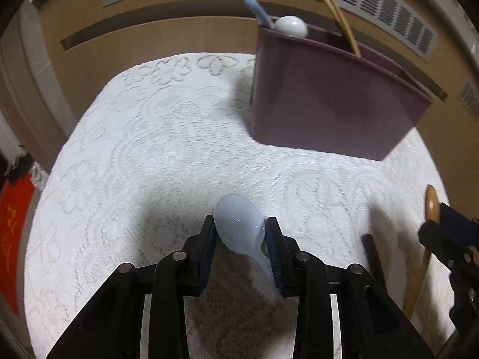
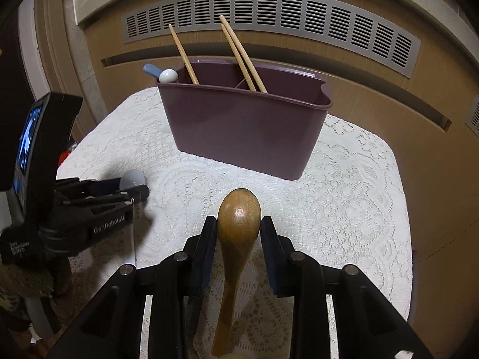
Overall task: Organize utensils
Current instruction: 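Raise the wooden spoon and plastic spoon above the purple holder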
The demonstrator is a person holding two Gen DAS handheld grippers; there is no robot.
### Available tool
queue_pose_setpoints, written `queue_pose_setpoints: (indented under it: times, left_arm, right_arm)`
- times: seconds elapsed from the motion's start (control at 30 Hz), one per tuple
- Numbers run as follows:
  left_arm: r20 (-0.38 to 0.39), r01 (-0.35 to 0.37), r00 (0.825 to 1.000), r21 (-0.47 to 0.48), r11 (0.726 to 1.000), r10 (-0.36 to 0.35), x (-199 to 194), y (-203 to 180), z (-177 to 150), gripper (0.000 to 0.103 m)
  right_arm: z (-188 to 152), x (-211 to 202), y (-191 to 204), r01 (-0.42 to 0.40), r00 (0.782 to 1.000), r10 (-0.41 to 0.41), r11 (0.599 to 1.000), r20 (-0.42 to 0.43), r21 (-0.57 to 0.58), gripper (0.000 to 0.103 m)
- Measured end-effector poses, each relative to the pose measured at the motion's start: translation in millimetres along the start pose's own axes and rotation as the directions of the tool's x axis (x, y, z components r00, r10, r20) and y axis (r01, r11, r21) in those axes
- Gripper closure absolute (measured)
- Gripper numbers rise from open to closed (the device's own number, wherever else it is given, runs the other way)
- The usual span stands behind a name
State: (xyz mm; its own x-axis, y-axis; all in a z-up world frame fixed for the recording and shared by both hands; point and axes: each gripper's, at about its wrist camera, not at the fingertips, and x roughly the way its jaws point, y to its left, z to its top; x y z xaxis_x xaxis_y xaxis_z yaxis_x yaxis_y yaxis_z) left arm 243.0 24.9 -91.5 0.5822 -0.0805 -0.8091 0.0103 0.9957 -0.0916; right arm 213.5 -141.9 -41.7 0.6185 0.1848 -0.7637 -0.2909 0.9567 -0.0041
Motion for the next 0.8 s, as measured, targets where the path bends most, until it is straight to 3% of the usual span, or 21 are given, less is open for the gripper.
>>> queue_pose_setpoints:
  times: [0.23,0.53,0.8]
  left_arm:
    - [0.077,0.047,0.996,0.062,0.997,-0.052,-32,-6,-16,0.070]
    - [0.188,0.029,0.981,0.130,0.991,-0.053,-83,-21,-19,0.070]
    - [0.293,0.038,0.952,0.173,0.984,-0.088,-132,-33,-12,0.070]
  right_arm:
    - [-6,-9,1,-0.027,1.000,0.027,0.999,0.007,0.025,0.075]
    - [-15,-22,-2,-0.035,0.999,0.034,0.998,0.015,0.059,0.075]
    - [-12,-49,1,-0.035,0.997,0.032,0.998,0.072,0.048,0.075]
